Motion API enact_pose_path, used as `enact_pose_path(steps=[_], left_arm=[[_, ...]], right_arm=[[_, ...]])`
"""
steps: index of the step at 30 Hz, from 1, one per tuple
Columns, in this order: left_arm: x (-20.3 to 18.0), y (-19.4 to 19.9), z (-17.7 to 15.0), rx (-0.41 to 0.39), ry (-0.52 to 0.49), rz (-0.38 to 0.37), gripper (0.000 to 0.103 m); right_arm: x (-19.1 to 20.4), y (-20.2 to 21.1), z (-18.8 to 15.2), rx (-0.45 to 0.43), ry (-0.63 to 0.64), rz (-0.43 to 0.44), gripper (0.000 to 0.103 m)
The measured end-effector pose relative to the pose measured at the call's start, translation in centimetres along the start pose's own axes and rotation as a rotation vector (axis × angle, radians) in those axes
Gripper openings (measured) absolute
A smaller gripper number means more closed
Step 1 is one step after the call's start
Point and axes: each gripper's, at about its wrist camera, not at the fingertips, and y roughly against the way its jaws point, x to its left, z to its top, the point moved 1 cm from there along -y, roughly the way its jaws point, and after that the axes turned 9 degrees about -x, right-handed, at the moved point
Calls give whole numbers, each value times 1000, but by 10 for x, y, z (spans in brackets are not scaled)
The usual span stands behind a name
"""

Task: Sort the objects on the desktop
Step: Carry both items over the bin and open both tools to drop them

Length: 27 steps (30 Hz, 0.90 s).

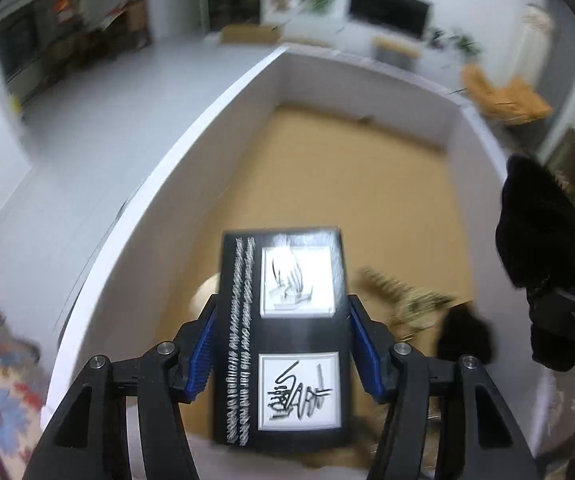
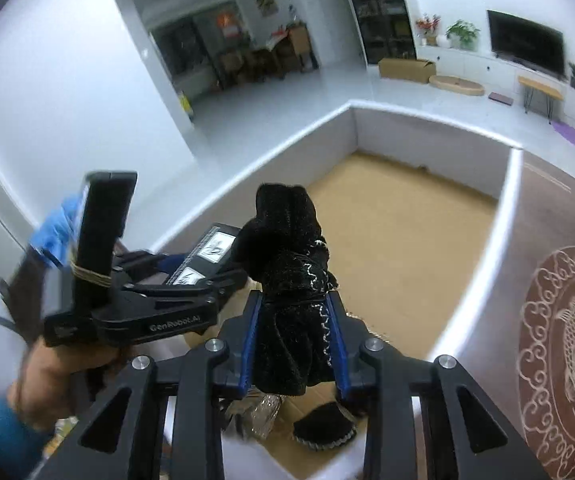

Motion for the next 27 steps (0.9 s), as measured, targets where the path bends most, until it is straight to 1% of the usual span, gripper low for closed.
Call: enact_pose_path(steps=[1, 2, 4, 6, 9, 10, 11, 12, 13, 15, 16, 17, 18, 19, 20, 21, 22, 23, 24, 25, 27], left_arm=[[4, -2, -3, 5, 10, 9, 70], [8, -1, -5, 0, 27, 9, 74], [12, 6, -5, -28, 55, 16, 91], [15, 13, -4, -68, 63, 46, 98], [15, 22, -5, -118, 70, 62, 98], [11, 27, -7, -140, 77, 50, 98], [18, 32, -7, -153, 81, 42, 98], [13, 36, -8, -174, 84, 30, 98], [4, 45, -10, -204, 79, 12, 98], [-13, 60, -8, -244, 56, -17, 98], [-25, 68, -8, -266, 39, -38, 98], [-36, 76, -8, -283, 22, -61, 98], [-53, 86, -10, -302, -6, -100, 98], [-66, 92, -9, -309, -26, -129, 98], [-86, 100, -9, -312, -58, -174, 98], [-99, 103, -6, -311, -80, -204, 98], [-126, 113, -8, -314, -128, -262, 98], [-141, 117, -9, -316, -155, -292, 98], [-163, 124, -11, -319, -198, -335, 98], [-189, 134, -16, -321, -247, -383, 98], [-238, 143, -27, -300, -329, -472, 98]], right_arm=[[3, -10, -3, 22, 13, -28, 40], [3, -17, -6, 45, 23, -49, 60], [-1, -23, -11, 67, 29, -74, 83], [-6, -16, -12, 27, 30, -85, 84], [-17, 10, -12, -55, 16, -113, 87], [-21, 24, -11, -99, 7, -126, 91], [-27, 39, -12, -143, -2, -144, 95], [-27, 53, -13, -181, -8, -164, 98], [-42, 69, -15, -228, -16, -199, 103], [-70, 99, -28, -289, -24, -272, 103], [-83, 111, -37, -302, -27, -307, 103], [-98, 119, -47, -304, -34, -339, 103], [-113, 126, -56, -295, -45, -367, 103], [-138, 135, -73, -258, -59, -397, 103], [-154, 139, -84, -222, -62, -419, 103], [-173, 144, -97, -177, -60, -453, 103], [-197, 153, -116, -119, -59, -503, 103], [-212, 159, -131, -89, -61, -529, 103], [-226, 168, -147, -60, -67, -555, 103], [-246, 181, -167, -22, -82, -600, 103], [-272, 199, -189, 9, -120, -648, 103]])
